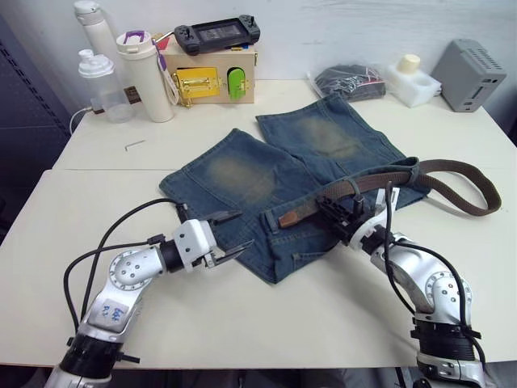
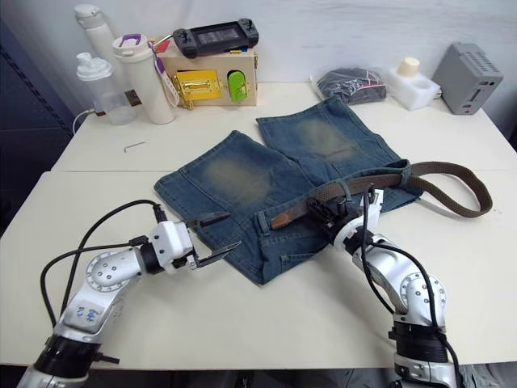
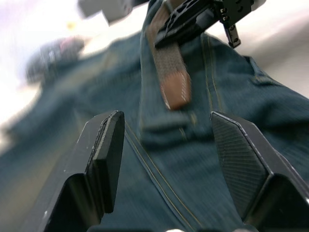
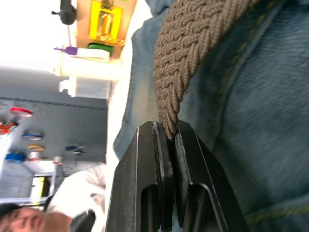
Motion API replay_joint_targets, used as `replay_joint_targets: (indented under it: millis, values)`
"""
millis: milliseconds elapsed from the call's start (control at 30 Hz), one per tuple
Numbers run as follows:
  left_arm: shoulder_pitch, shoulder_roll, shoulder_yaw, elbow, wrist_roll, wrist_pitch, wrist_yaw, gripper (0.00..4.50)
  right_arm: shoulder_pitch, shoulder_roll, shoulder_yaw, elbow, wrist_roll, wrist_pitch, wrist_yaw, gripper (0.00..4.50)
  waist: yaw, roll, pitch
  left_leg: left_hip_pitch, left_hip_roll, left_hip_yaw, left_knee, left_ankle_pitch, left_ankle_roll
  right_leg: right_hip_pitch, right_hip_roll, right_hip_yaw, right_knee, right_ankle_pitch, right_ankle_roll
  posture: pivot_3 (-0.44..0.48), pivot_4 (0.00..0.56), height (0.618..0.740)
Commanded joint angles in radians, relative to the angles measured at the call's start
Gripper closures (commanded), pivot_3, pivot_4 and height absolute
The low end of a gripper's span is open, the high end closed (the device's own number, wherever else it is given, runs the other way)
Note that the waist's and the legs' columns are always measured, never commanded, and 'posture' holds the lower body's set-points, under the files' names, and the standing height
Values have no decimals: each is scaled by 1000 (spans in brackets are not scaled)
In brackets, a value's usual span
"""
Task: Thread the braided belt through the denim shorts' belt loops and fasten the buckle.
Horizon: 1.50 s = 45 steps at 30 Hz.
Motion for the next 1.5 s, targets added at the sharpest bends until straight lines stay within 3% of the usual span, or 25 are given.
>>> replay_joint_targets:
  millis: [33,433,1067,1300,1500]
  values:
    - [15,6,41,-87,-25,41,6,1314,-29,23,4,10,-92,-12,67,4500,1,0,0,0,0,0,1,0,0,0,0,0,0,0,0,0,150,645]
    - [21,2,57,-83,17,38,-7,1314,-43,90,115,-45,-291,63,143,4500,-8,1,-1,1,0,1,-2,0,0,0,0,0,0,0,0,0,150,645]
    - [-20,68,-18,176,343,-397,-11,1314,-34,196,232,-70,-445,243,200,4500,-34,-1,-4,7,2,1,-7,0,-2,0,0,0,2,0,0,0,150,645]
    - [-92,82,-54,313,534,-577,92,1314,-35,232,221,-67,-465,281,206,4500,-34,-3,-5,12,2,1,-10,-1,-3,1,0,0,2,0,0,0,150,645]
    - [-120,77,-62,364,587,-641,163,1314,-30,245,209,-79,-465,297,211,4500,-34,-4,-6,15,1,1,-13,-1,-3,1,0,1,2,0,0,0,150,645]
